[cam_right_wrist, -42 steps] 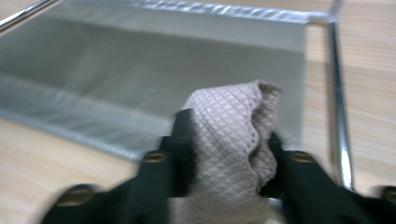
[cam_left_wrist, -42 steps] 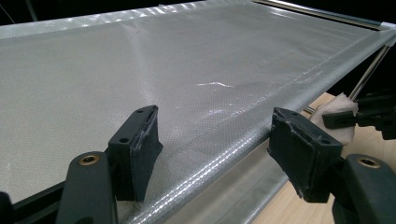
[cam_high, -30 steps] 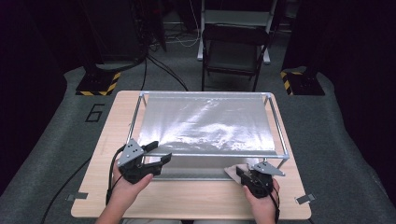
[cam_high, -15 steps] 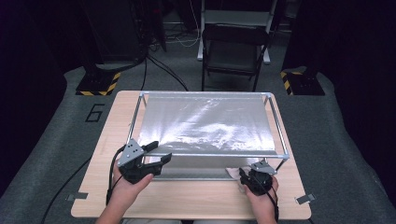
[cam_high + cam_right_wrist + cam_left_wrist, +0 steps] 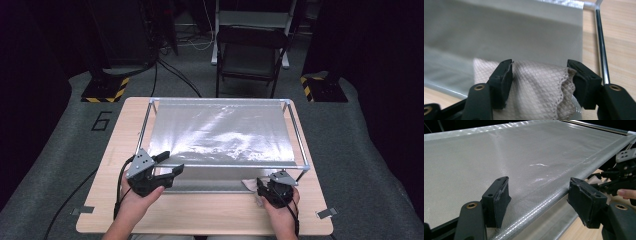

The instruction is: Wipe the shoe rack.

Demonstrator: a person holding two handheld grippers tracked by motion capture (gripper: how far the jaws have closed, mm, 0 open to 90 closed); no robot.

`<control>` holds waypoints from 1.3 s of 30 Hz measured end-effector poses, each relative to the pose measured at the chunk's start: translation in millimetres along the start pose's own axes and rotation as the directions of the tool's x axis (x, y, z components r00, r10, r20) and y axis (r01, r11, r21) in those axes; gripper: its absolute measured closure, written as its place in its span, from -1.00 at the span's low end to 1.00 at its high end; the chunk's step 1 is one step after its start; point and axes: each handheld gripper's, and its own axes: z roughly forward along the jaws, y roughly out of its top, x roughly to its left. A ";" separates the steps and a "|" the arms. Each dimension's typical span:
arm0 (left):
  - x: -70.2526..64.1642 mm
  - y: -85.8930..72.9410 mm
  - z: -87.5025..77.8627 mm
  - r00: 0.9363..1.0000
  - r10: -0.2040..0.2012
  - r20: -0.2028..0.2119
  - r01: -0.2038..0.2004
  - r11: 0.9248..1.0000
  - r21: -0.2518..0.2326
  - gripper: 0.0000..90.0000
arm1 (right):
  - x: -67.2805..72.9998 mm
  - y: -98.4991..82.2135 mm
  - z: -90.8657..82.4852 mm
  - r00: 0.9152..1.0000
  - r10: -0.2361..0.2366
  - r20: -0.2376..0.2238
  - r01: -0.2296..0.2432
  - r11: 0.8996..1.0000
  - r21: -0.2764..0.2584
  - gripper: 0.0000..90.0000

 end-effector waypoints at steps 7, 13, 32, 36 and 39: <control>0.1 0.3 0.1 1.000 0.000 0.000 0.000 1.000 0.002 -0.26 | -1.4 9.2 -18.2 0.999 0.008 -0.036 -0.010 0.998 -0.063 0.00; 0.1 0.4 0.1 1.000 0.000 0.000 0.000 1.000 0.002 -0.26 | 5.9 11.8 -37.7 0.994 -0.019 -0.107 0.011 0.997 -0.071 0.12; -0.1 0.1 0.1 1.000 -0.001 0.000 0.001 1.000 0.001 -0.26 | 11.1 2.2 -48.3 0.996 -0.053 -0.073 0.045 0.994 -0.101 -0.10; -0.1 0.1 -0.1 1.000 -0.001 0.001 0.001 1.000 0.002 -0.26 | 11.4 7.1 -54.9 0.997 -0.057 -0.059 0.049 0.991 -0.128 -0.08; 0.0 0.2 0.0 1.000 -0.001 0.000 0.001 1.000 0.002 -0.26 | 10.8 4.6 -51.1 0.993 -0.056 -0.106 0.046 0.994 -0.096 0.00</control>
